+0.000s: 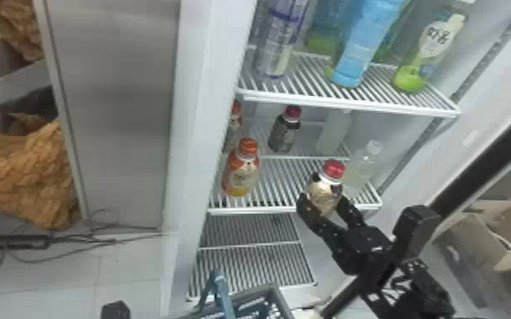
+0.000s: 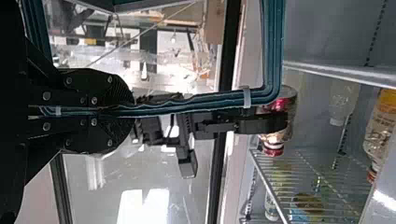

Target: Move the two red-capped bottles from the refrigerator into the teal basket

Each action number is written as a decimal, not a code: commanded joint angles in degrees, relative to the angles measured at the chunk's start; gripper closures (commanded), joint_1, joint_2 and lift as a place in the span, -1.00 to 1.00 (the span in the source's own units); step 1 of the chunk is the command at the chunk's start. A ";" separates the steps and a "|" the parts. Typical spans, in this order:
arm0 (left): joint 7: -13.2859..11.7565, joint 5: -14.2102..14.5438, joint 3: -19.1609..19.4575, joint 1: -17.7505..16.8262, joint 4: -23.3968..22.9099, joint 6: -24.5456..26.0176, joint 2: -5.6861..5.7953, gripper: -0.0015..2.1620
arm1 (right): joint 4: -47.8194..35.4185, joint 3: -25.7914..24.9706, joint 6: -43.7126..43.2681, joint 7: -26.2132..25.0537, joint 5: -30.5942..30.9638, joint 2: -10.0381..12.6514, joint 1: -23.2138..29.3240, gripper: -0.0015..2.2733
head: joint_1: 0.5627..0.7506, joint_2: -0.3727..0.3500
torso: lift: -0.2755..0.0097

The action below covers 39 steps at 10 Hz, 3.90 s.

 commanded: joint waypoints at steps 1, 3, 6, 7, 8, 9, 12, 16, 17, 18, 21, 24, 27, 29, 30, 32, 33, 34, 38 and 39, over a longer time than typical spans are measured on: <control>0.02 -0.35 0.11 0.02 0.02 -0.59 0.00 0.01 | -2.89 -1.45 6.24 1.54 1.24 0.12 0.30 -0.49 | 0.41 -0.94 | -0.67; 0.02 -0.23 0.22 -0.12 0.02 -0.31 0.00 0.01 | -9.08 -3.97 15.10 4.09 5.24 0.91 0.72 -0.49 | 0.41 -0.94 | -0.67; 0.02 -0.35 0.45 0.02 0.02 -0.17 0.00 0.01 | -11.89 -4.77 21.57 4.79 4.09 0.82 1.56 -0.49 | 0.41 -0.94 | -0.67; 0.02 -0.35 0.45 0.02 0.02 -0.17 0.00 0.01 | -12.31 -4.77 23.12 5.14 3.75 0.74 1.56 -0.49 | 0.41 -0.94 | -0.67; 0.02 -0.35 0.45 0.02 0.02 -0.17 0.00 0.01 | -12.59 -4.42 24.38 5.23 3.07 0.74 1.56 -0.49 | 0.41 -0.94 | -0.67; 0.11 -0.23 0.57 0.02 0.02 -0.17 0.00 0.01 | -12.45 -3.74 25.51 5.58 1.58 0.65 1.56 -0.49 | 0.41 -0.94 | -0.67; 0.28 -0.69 0.45 -0.12 0.16 -0.17 -0.09 0.01 | -11.61 -1.57 30.29 7.25 -0.25 -0.14 0.44 -0.49 | 0.41 -0.94 | -0.67; 0.37 -1.03 0.57 -0.40 0.02 -0.31 -0.09 0.01 | -14.00 -1.45 40.70 8.04 -1.85 -0.85 -0.40 -0.49 | 0.41 -0.94 | -0.67; 0.37 -1.03 0.68 -0.40 0.02 -0.31 -0.09 0.01 | -14.28 -1.45 42.95 8.48 -1.51 -0.93 -0.69 -0.49 | 0.41 -0.94 | -0.67; 0.37 -1.03 0.68 -0.40 0.02 -0.31 -0.09 0.01 | -14.98 -1.11 45.20 8.92 -0.71 -1.20 -0.97 -0.49 | 0.41 -0.94 | -0.67; 0.55 -1.26 0.79 -0.54 0.02 -0.31 0.00 0.01 | -14.14 1.40 50.40 10.06 -1.73 -2.25 -2.09 -0.49 | 0.41 -0.94 | -0.67; 0.81 -1.26 0.91 -0.40 0.16 -0.31 0.00 0.01 | -12.45 6.09 54.20 11.12 -3.33 -3.48 -3.50 -0.49 | 0.41 -0.94 | -0.67; 0.81 -1.15 0.91 -0.26 0.16 -0.45 0.09 0.01 | -13.02 6.89 57.71 11.47 -2.08 -3.83 -3.92 -0.48 | 0.41 -0.94 | -0.67; 0.81 -1.15 0.91 -0.26 0.16 -0.59 0.09 0.01 | -13.86 6.55 61.65 11.47 -1.51 -4.01 -4.06 -0.48 | 0.41 -0.94 | -0.67; 0.81 -1.03 0.91 -0.26 0.16 -0.59 0.09 0.01 | -13.86 6.43 62.77 11.82 -0.93 -4.10 -4.34 -0.52 | 0.41 -0.94 | -0.67; 0.90 -1.03 0.91 -0.12 0.16 -0.59 0.09 0.01 | -14.56 6.32 62.91 12.17 1.58 -4.19 -4.62 -0.63 | 0.41 -0.94 | -0.67; 0.81 -0.92 1.02 -0.12 0.16 -0.59 0.09 0.01 | -14.98 6.20 62.07 12.17 2.61 -4.19 -4.62 -0.69 | 0.41 -0.94 | -0.67; 0.81 -0.92 1.02 -0.12 0.16 -0.59 0.00 0.01 | -14.84 6.20 60.95 12.17 2.95 -4.10 -4.62 -0.78 | 0.41 -0.94 | -0.67; 0.81 -0.80 1.25 0.16 0.16 -0.73 0.00 0.01 | -13.30 4.26 48.29 11.03 4.89 -2.95 -4.62 -0.91 | 0.41 -0.94 | -0.67; 0.81 -0.80 1.48 0.44 0.16 -0.87 -0.18 0.01 | -13.16 3.92 46.04 10.06 4.89 -2.60 -4.76 -0.91 | 0.41 -0.94 | -0.67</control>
